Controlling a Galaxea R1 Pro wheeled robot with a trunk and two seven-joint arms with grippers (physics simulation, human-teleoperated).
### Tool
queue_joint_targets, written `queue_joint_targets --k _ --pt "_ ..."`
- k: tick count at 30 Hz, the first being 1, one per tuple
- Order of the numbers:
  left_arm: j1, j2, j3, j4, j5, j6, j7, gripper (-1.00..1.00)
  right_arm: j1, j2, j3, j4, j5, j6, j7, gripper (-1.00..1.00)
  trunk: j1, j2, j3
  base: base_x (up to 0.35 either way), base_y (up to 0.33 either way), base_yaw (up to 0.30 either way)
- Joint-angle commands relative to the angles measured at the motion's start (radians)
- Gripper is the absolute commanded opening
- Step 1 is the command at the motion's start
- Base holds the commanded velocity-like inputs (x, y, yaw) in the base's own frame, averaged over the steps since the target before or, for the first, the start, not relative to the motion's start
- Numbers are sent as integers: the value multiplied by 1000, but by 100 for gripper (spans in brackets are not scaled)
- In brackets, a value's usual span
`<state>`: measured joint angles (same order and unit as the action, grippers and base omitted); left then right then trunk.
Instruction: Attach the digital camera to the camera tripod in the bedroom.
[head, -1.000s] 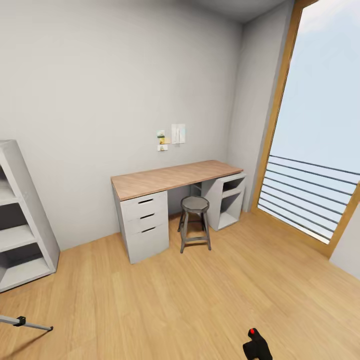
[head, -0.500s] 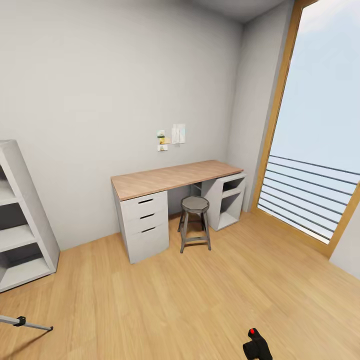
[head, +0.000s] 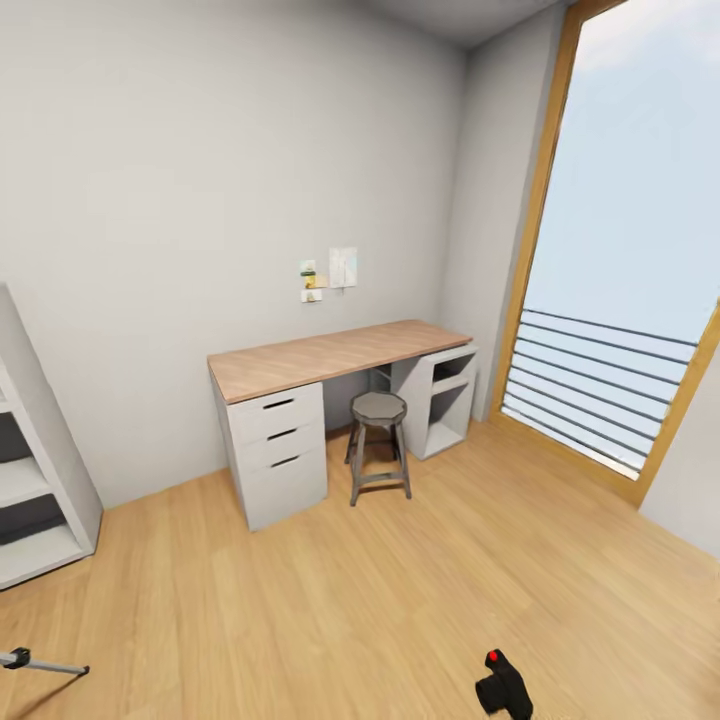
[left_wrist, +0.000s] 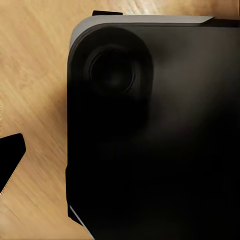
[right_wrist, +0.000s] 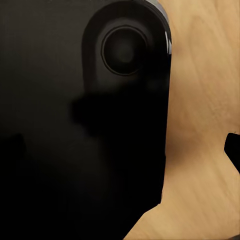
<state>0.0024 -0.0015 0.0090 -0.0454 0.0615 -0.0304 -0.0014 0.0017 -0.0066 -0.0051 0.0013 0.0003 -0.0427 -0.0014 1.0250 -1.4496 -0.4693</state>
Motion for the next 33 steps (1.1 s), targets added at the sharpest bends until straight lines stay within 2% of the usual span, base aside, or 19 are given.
queue_joint_targets --k 1,33 --pt "0 0 0 -1 7 -2 0 100 0 0 -1 0 0 -4 0 100 0 0 -1 0 0 -257" --pt "0 -1 0 -1 9 -3 0 100 0 -3 -1 0 -3 -5 0 100 0 0 -1 0 0 -285"
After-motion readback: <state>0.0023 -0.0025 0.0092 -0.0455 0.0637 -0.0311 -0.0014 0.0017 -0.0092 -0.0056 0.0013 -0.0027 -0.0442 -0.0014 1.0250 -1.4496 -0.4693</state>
